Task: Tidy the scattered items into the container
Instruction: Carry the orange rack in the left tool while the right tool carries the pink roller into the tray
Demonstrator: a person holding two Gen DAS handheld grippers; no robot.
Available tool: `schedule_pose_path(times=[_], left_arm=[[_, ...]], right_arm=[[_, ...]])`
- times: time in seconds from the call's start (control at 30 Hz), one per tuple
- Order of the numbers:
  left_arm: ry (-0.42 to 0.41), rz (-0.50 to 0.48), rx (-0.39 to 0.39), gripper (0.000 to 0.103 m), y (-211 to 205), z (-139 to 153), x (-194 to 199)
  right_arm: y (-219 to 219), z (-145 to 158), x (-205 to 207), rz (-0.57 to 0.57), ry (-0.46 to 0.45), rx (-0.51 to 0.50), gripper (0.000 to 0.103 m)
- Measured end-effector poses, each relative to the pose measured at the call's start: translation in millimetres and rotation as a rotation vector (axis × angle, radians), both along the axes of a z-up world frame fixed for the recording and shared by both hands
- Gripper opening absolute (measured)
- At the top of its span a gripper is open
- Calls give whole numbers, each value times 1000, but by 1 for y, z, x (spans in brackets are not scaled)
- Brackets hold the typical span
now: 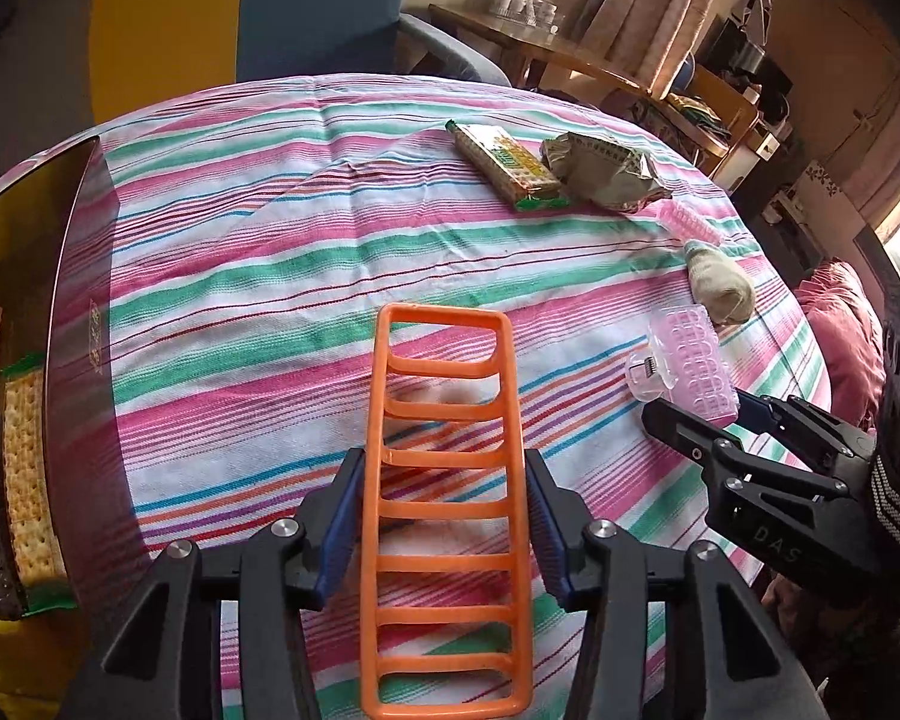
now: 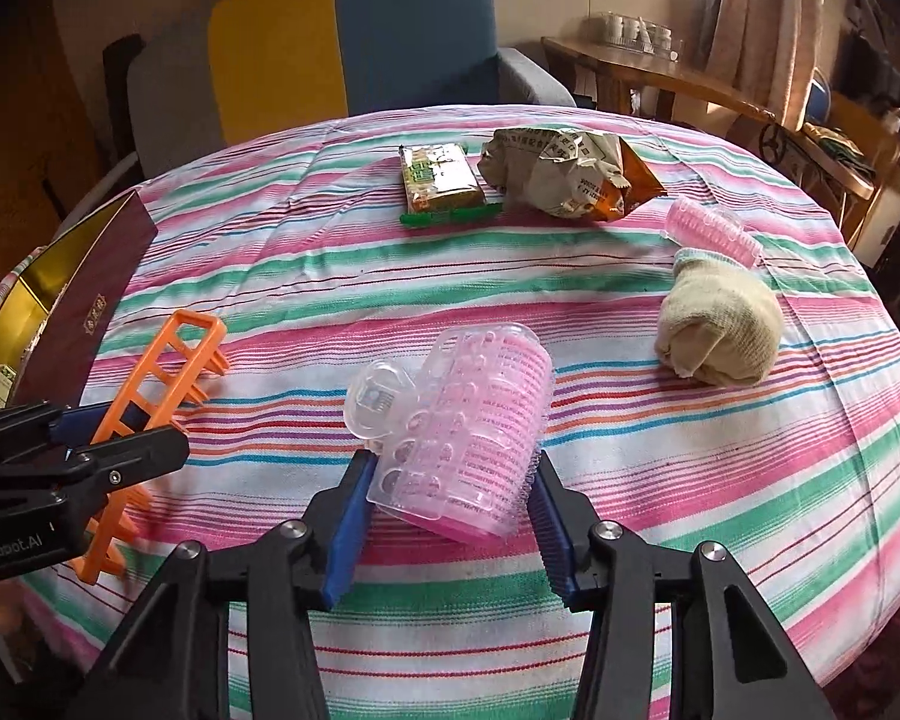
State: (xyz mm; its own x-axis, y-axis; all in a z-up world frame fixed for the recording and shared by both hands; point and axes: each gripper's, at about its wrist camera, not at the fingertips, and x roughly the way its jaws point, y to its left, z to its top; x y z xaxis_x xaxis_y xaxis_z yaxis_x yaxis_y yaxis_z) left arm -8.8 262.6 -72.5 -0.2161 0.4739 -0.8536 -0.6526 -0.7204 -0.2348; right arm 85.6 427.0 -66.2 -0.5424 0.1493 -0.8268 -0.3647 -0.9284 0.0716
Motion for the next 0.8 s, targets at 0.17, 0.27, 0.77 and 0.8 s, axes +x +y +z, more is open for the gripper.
schedule_pose_path(times=[0.17,0.27,0.77,0.8], left_arm=[[17,-12,21,51,-4,9,12],[46,-15,48,51,-10,22,17],[145,223,130,50,-114,78,-8],[147,251,133,51,-126,80,-12]], right_arm=[[-5,5,12,-10,26,-31,50],[-10,12,16,-9,46,-43,50],[-116,77,-40,293,201,-49,50],[-124,80,-46,318,208,-59,50]])
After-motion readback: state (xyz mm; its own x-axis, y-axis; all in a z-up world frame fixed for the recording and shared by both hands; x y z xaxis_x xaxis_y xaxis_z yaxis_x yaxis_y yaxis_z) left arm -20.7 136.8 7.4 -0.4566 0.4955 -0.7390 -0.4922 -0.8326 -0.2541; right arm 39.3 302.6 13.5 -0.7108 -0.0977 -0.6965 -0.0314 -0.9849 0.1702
